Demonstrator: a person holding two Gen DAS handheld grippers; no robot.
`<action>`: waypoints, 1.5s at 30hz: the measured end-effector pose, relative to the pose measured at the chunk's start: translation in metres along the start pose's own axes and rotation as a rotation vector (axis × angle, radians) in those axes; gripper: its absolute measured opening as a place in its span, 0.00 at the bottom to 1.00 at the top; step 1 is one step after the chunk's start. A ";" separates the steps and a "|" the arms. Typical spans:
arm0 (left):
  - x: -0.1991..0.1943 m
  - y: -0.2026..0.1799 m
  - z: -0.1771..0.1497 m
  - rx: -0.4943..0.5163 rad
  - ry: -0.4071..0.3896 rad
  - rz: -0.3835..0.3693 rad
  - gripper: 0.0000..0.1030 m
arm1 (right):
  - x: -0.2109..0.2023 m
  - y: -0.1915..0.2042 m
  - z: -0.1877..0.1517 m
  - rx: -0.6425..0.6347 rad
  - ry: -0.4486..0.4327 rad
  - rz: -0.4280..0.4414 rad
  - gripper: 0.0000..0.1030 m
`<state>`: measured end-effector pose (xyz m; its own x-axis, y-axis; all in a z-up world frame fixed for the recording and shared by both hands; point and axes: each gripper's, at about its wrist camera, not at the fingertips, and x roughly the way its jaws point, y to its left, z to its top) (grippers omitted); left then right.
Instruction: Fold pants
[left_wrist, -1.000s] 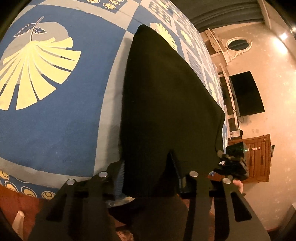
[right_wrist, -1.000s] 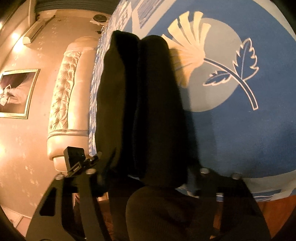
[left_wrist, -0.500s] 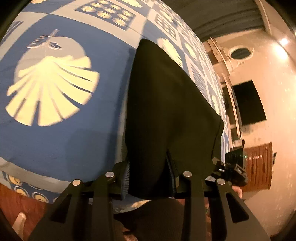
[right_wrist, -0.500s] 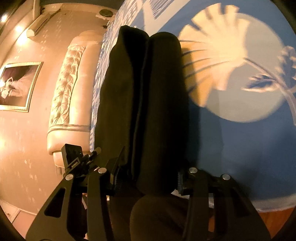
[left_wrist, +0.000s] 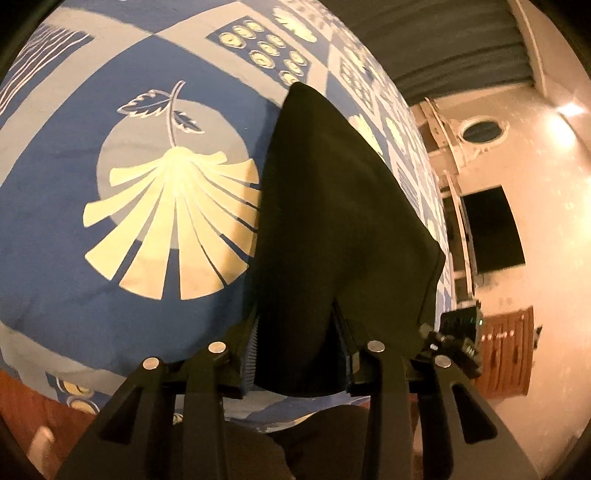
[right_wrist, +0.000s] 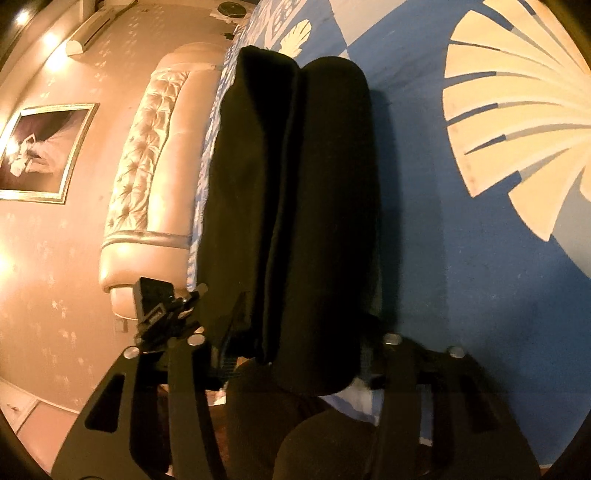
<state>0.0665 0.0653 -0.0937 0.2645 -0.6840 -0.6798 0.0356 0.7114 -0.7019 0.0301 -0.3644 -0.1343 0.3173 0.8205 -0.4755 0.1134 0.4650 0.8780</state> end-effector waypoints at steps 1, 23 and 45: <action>-0.001 -0.001 -0.001 0.014 -0.004 -0.010 0.43 | -0.002 0.001 0.001 -0.005 0.001 -0.002 0.59; 0.014 0.021 0.074 0.029 -0.047 -0.061 0.79 | -0.012 -0.010 0.071 0.016 -0.169 0.031 0.87; 0.061 -0.001 0.133 0.127 -0.018 -0.028 0.37 | 0.007 -0.018 0.100 -0.022 -0.156 0.022 0.41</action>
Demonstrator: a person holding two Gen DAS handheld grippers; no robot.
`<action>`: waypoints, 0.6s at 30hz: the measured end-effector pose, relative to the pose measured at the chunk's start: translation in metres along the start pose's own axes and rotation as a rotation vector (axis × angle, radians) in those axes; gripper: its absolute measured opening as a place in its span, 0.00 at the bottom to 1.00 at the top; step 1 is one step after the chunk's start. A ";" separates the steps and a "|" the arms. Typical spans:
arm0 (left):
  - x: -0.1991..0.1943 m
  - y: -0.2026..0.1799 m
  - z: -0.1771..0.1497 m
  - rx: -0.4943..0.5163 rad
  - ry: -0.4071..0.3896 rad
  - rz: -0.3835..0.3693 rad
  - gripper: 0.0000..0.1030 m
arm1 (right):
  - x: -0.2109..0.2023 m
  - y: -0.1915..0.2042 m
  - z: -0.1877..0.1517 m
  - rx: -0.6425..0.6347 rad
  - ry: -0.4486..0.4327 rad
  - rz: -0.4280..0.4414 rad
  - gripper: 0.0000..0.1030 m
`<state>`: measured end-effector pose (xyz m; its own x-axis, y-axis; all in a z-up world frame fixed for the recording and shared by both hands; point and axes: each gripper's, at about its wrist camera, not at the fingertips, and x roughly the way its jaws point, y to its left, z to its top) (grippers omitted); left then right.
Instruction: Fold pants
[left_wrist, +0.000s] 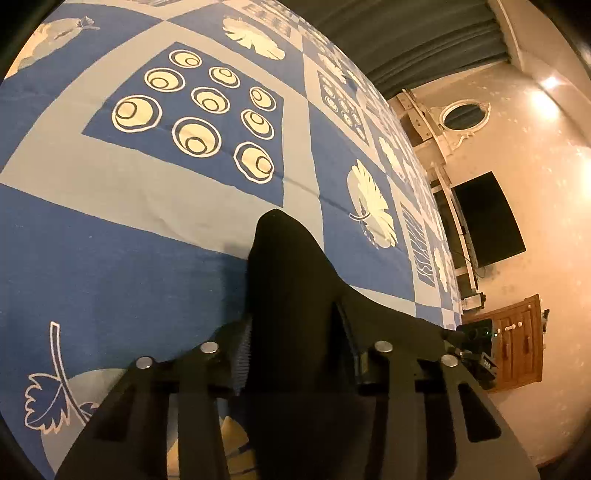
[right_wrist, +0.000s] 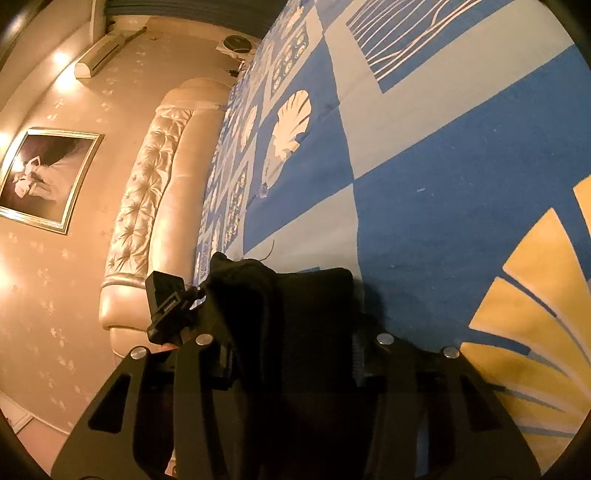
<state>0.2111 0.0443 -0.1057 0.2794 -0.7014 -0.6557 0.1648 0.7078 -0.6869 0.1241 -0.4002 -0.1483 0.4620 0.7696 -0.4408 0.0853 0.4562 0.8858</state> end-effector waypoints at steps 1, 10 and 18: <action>-0.002 0.000 -0.001 0.008 -0.008 0.002 0.36 | 0.000 0.000 0.000 -0.001 -0.001 0.001 0.40; -0.004 -0.014 0.005 0.085 -0.040 0.081 0.30 | 0.006 0.007 0.008 -0.034 -0.026 0.001 0.38; -0.006 -0.012 0.017 0.073 -0.058 0.094 0.28 | 0.014 0.008 0.019 -0.035 -0.044 0.018 0.37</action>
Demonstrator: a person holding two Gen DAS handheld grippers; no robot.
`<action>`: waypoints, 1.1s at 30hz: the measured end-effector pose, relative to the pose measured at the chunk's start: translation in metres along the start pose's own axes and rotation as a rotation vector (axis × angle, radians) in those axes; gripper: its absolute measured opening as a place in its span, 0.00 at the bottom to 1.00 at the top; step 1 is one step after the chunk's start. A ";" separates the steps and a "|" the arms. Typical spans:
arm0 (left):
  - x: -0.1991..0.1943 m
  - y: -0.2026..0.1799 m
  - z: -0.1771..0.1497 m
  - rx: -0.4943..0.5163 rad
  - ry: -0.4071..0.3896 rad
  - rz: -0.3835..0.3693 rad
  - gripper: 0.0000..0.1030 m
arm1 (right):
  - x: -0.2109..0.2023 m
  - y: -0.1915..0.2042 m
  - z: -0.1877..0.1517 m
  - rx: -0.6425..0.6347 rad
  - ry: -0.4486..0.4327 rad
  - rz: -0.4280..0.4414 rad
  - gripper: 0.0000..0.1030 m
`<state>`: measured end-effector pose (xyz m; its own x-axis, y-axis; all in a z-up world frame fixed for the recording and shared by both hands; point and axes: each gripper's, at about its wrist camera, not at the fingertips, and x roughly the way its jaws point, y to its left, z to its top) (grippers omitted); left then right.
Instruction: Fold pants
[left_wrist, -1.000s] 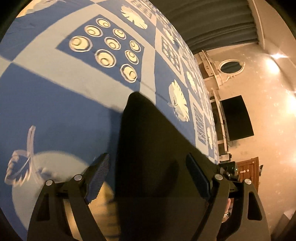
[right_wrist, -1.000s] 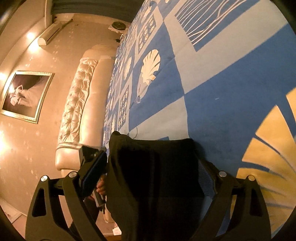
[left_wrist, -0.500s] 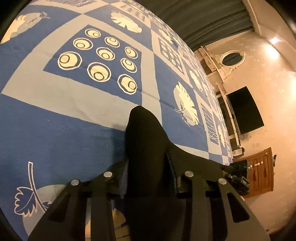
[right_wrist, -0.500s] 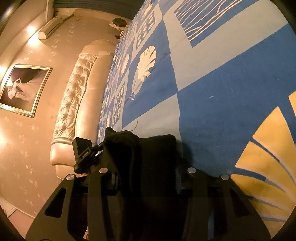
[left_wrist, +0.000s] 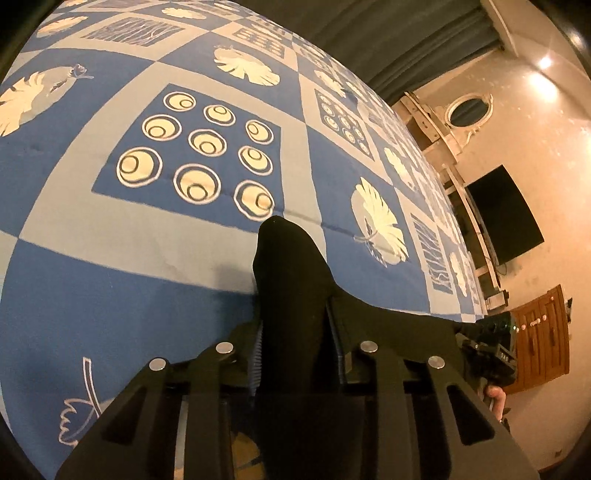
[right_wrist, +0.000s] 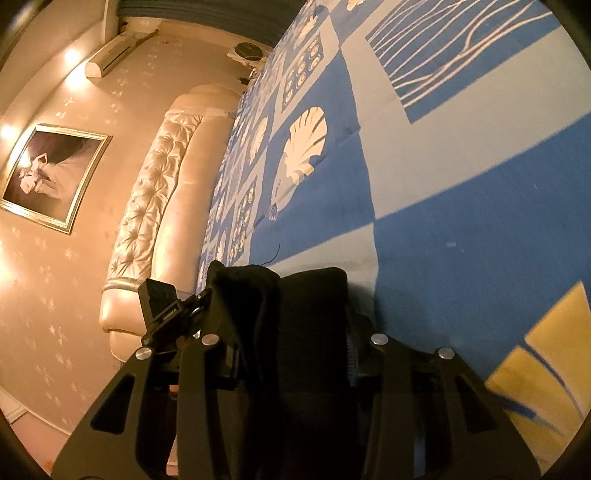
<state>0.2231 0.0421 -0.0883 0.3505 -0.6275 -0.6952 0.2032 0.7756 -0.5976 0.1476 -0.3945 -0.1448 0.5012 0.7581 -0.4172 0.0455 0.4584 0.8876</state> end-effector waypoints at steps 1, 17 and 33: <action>0.000 0.000 0.001 -0.002 -0.002 0.001 0.28 | 0.001 0.000 0.001 0.001 -0.003 0.002 0.37; 0.005 0.005 0.020 -0.012 -0.012 0.007 0.29 | 0.011 0.001 0.013 0.006 -0.009 0.009 0.37; 0.010 0.010 0.020 -0.025 -0.015 -0.011 0.30 | 0.016 -0.004 0.020 0.014 -0.010 0.019 0.37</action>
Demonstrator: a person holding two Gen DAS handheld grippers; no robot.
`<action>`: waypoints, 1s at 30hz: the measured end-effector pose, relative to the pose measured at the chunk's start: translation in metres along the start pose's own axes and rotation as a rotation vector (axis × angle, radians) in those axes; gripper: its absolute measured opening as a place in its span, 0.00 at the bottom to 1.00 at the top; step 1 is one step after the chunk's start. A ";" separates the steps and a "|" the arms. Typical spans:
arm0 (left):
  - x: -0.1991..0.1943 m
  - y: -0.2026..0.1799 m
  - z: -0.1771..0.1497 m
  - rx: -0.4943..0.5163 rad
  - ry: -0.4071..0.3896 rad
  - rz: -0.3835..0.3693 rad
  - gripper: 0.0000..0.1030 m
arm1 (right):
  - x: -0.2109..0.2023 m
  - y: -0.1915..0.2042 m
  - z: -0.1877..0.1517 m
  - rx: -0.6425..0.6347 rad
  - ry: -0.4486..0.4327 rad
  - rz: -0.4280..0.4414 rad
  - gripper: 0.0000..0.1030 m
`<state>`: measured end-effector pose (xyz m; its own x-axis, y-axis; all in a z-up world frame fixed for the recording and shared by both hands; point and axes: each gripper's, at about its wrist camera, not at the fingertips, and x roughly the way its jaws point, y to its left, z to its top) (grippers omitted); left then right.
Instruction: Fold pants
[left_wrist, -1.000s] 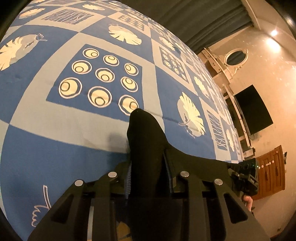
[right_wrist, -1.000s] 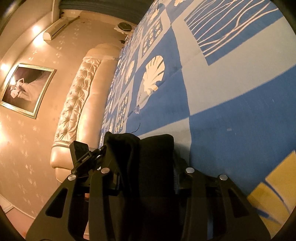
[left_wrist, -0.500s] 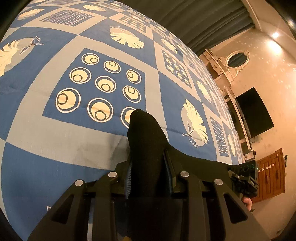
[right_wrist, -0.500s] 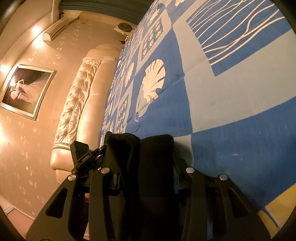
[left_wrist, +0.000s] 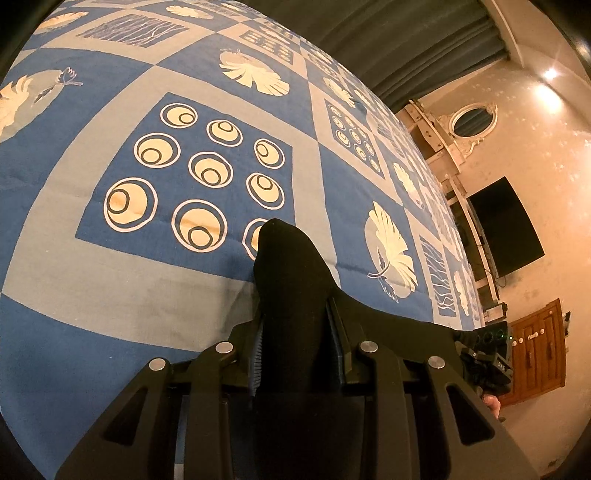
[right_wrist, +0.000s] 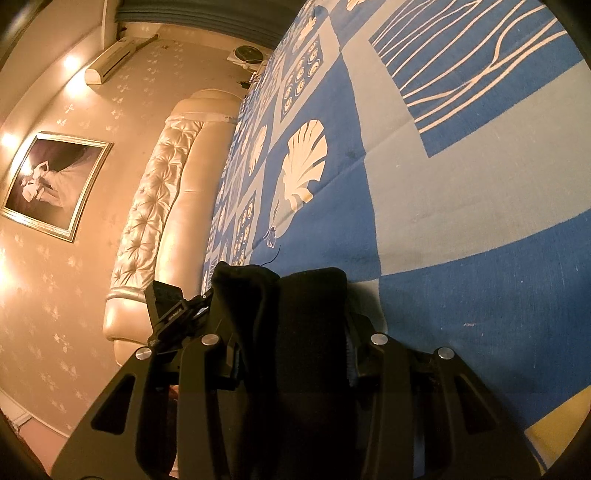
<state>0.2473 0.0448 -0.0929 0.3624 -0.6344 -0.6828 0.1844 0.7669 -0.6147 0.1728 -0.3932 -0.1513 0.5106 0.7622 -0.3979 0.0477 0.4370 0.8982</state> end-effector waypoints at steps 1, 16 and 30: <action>0.000 0.001 -0.001 -0.002 -0.003 -0.006 0.31 | 0.000 0.000 0.000 -0.002 0.000 -0.002 0.37; -0.055 0.022 -0.076 -0.085 0.023 -0.132 0.67 | -0.048 -0.009 -0.057 0.085 0.057 0.052 0.69; -0.061 0.003 -0.122 -0.056 0.045 -0.104 0.65 | -0.059 -0.009 -0.108 0.072 0.053 0.034 0.39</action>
<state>0.1142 0.0740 -0.1008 0.3022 -0.7152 -0.6302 0.1668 0.6906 -0.7037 0.0499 -0.3905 -0.1564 0.4668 0.8010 -0.3748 0.0941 0.3763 0.9217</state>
